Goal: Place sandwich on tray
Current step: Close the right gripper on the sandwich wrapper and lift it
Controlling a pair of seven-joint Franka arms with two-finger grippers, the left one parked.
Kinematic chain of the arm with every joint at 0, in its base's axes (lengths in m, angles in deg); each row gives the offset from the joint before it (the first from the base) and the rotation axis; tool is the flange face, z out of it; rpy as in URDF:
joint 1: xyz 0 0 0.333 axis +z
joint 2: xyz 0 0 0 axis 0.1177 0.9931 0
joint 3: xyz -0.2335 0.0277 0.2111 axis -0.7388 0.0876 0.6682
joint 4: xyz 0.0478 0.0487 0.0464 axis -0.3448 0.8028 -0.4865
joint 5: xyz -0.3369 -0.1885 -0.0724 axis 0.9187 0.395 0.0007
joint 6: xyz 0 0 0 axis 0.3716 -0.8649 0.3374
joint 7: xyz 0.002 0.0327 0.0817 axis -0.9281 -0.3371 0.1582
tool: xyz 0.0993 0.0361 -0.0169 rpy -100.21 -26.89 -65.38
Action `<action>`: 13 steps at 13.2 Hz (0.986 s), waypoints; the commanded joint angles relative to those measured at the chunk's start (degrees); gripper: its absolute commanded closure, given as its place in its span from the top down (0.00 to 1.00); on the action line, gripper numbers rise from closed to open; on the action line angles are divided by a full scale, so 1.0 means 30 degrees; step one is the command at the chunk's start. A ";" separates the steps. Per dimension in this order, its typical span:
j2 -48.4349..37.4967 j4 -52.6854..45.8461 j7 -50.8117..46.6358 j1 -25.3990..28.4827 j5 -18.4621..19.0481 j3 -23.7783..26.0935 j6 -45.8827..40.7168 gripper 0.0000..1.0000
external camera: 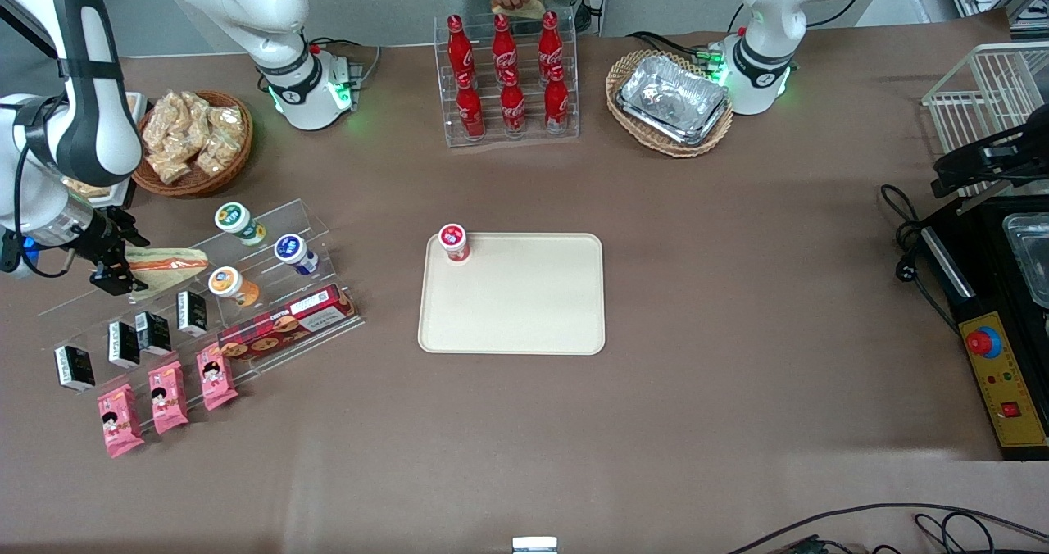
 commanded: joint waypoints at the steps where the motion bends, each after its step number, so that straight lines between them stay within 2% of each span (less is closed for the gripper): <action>1: -0.0203 0.0657 -0.0178 0.0103 -0.0138 0.0054 0.1168 0.57; 4: -0.0202 0.0657 -0.0178 0.0074 -0.0138 0.0083 0.1257 0.49; 5: -0.0203 0.0628 -0.0178 0.0074 -0.0138 0.0083 0.1228 0.44; 6: -0.0261 0.0541 -0.0149 0.0074 -0.0138 0.0112 0.1227 0.32; 7: -0.0493 0.0511 -0.0090 0.0074 -0.0138 0.0141 0.1198 0.25; 10: -0.1662 0.0306 0.0522 0.0074 -0.0138 0.0113 0.0732 0.11; 11: -0.2044 -0.0071 0.0729 0.0074 -0.0370 0.0141 0.0062 0.03; 13: -0.2107 -0.2463 0.0760 0.0074 -0.1420 0.0142 -0.2974 0.03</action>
